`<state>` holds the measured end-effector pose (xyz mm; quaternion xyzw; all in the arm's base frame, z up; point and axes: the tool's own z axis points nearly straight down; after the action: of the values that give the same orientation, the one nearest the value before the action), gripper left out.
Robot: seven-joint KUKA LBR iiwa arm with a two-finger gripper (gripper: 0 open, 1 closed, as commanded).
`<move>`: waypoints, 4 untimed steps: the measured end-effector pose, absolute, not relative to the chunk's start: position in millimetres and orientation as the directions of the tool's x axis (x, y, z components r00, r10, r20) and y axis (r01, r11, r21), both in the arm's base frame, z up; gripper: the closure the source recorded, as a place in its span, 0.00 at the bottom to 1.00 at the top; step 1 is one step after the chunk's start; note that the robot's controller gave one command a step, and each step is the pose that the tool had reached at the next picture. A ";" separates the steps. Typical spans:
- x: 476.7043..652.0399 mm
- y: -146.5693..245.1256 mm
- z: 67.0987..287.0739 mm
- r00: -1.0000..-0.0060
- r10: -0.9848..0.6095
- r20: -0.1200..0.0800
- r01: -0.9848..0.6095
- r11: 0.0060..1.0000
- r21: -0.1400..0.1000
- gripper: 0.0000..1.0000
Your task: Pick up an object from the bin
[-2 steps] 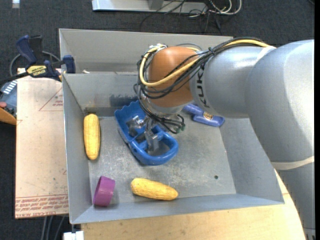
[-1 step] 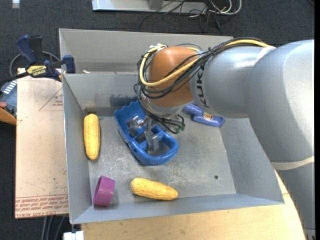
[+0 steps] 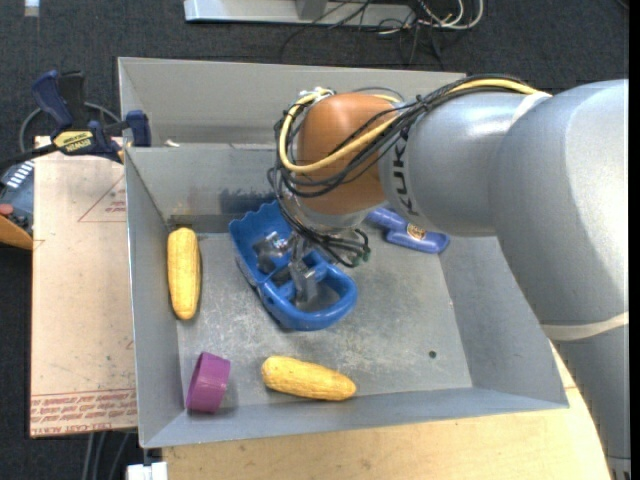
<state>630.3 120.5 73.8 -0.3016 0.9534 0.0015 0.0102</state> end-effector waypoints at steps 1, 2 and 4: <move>630.3 120.5 73.7 -0.818 -0.575 -0.020 -0.575 0.818 -0.003 1.00; 630.3 120.4 73.7 -0.818 -0.575 -0.020 -0.575 0.818 -0.003 1.00; 630.3 120.3 73.7 -0.818 -0.575 -0.020 -0.575 0.818 -0.003 1.00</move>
Offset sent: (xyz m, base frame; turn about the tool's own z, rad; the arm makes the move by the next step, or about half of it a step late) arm 0.0000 0.0000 0.0000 0.0000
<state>630.3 120.3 73.7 -0.3017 0.9533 0.0016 0.0101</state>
